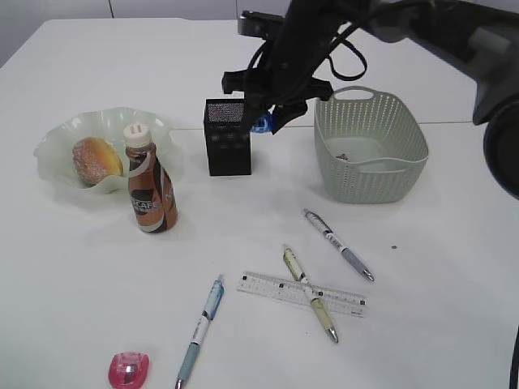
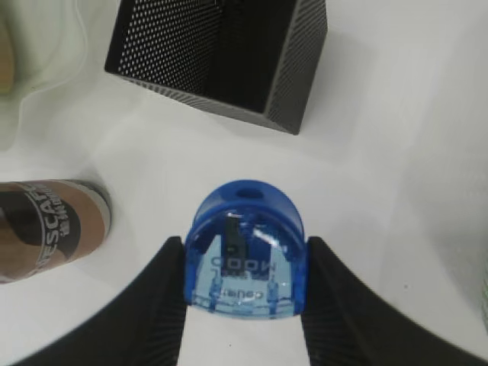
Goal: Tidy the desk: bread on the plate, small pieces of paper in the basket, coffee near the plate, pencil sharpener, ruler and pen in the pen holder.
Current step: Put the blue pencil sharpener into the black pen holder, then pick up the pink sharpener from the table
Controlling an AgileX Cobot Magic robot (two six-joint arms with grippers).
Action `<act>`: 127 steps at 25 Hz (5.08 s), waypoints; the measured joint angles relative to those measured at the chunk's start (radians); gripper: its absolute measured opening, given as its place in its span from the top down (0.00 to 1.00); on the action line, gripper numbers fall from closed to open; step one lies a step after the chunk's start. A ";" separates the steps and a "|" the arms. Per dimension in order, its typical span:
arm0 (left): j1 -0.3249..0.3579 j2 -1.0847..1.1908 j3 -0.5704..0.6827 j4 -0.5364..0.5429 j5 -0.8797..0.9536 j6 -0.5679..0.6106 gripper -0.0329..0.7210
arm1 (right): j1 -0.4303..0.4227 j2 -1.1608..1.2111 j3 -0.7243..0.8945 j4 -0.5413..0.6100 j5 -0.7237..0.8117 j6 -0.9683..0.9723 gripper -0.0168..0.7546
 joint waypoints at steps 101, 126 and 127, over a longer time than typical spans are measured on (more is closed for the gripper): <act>0.000 0.000 0.000 0.000 0.021 0.002 0.37 | -0.093 -0.025 -0.073 0.013 0.003 -0.075 0.38; 0.000 0.000 0.000 0.010 0.092 0.024 0.37 | -0.047 -0.606 0.719 -0.203 0.006 0.040 0.38; 0.000 0.000 0.000 0.010 0.100 0.026 0.37 | -0.047 -0.634 0.744 -0.203 0.006 0.024 0.38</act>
